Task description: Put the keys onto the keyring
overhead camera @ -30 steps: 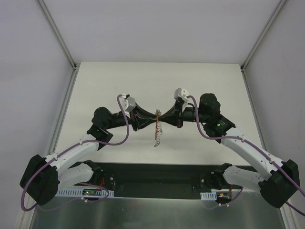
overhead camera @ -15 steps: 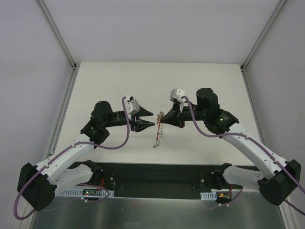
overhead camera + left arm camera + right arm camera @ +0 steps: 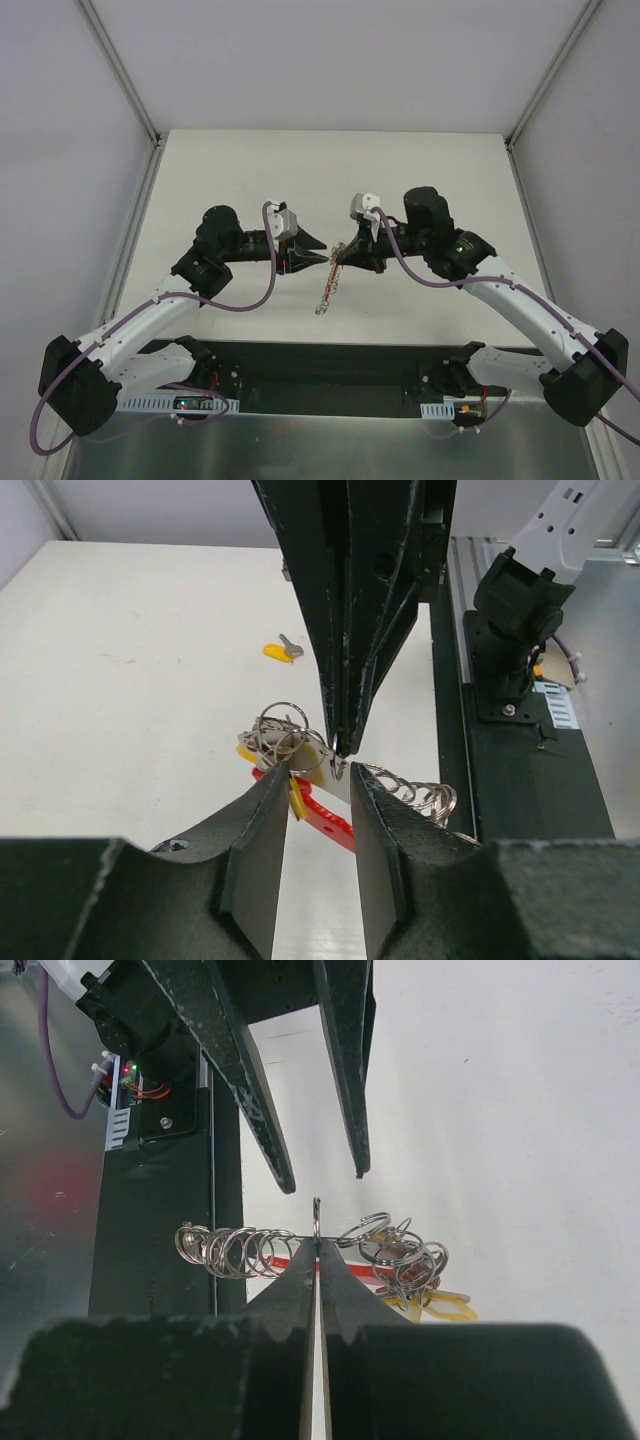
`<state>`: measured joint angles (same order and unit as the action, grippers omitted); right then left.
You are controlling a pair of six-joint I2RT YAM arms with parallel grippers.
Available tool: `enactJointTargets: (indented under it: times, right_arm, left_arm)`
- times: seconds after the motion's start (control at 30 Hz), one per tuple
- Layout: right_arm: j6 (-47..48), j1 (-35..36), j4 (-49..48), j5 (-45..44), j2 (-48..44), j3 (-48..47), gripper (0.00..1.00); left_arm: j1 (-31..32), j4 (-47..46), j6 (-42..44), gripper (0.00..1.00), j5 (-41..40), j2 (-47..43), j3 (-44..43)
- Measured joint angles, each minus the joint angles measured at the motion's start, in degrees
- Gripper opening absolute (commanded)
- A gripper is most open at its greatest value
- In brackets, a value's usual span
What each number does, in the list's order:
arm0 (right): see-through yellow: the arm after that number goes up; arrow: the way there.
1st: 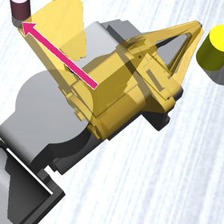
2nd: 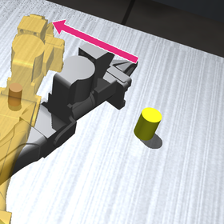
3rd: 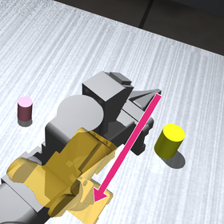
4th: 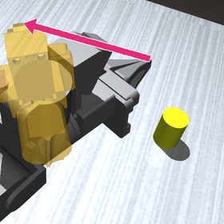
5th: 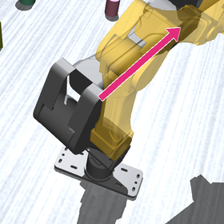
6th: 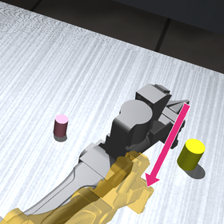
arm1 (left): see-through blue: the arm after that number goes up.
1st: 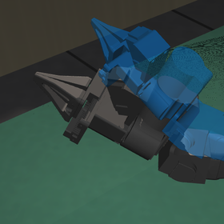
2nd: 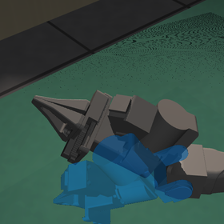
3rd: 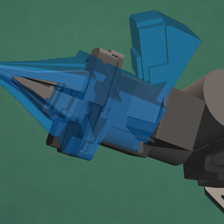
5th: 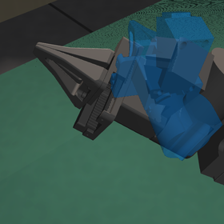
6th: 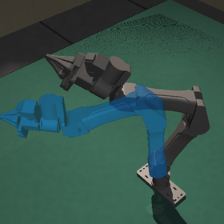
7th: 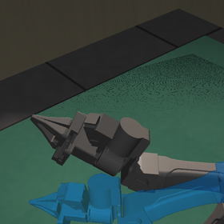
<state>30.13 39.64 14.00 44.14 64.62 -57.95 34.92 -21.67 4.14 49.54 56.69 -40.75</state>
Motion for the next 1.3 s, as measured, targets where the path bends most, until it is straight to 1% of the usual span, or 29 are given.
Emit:
enactJointTargets:
  times: [0.13,0.37,0.6,0.67,0.7,0.8,0.83,0.87,0.9,0.97,1.0,1.1,1.17,1.3]
  right_arm:
    - [0.15,0.04,0.00,-0.02,0.31,-0.02,0.01]
    - [0.17,0.37,0.00,-0.22,0.66,-0.02,0.01]
    - [0.20,0.37,0.02,-0.24,0.66,-0.02,0.01]
    - [0.22,0.39,0.02,-0.24,0.66,-0.02,0.01]
    - [0.24,0.39,0.02,-0.26,0.66,-0.02,0.01]
    - [0.55,0.44,0.07,-0.46,0.66,-0.02,0.01]
    - [0.59,0.44,0.07,-0.46,0.66,-0.02,0.04]
    - [0.61,0.44,0.07,-0.46,0.66,-0.02,0.10]
    - [0.59,0.48,0.07,-0.46,0.66,-0.02,0.26]
    - [0.35,0.48,0.15,-0.66,0.66,-0.02,0.38]
    - [0.02,0.50,0.09,-0.79,0.61,-0.02,0.52]
    - [-1.09,0.50,-0.09,-1.75,0.13,-0.02,0.75]
    - [-2.32,0.39,-0.26,-2.62,-0.74,0.00,0.79]
    - [-5.40,-1.20,-0.24,-6.12,-4.50,0.22,0.95]
  left_arm:
    - [0.44,0.22,-0.09,0.30,1.09,1.31,-0.02]
    - [1.29,1.11,-0.17,0.24,1.53,3.21,-0.68]
    - [1.53,2.25,-0.09,0.12,1.66,4.42,-1.51]
    - [1.53,3.23,-0.07,0.03,1.66,4.59,-1.79]
    - [1.53,3.65,-0.11,0.00,1.68,4.63,-1.99]
    - [1.53,5.09,0.07,0.00,1.86,4.87,-2.75]
    - [1.53,5.38,0.11,0.00,1.84,4.87,-2.86]
    - [1.53,5.70,0.15,0.00,1.79,4.87,-2.99]
    - [1.53,5.99,0.20,0.00,1.46,4.85,-3.06]
    - [1.88,6.40,0.44,0.00,0.83,4.74,-3.06]
    - [1.86,7.02,0.76,0.00,0.24,4.68,-3.06]
    - [1.88,8.35,1.40,0.00,-1.68,4.07,-2.97]
    - [1.86,8.46,1.70,0.00,-2.86,2.97,-2.54]
    - [1.86,9.07,2.69,0.00,-5.64,-1.22,-1.03]
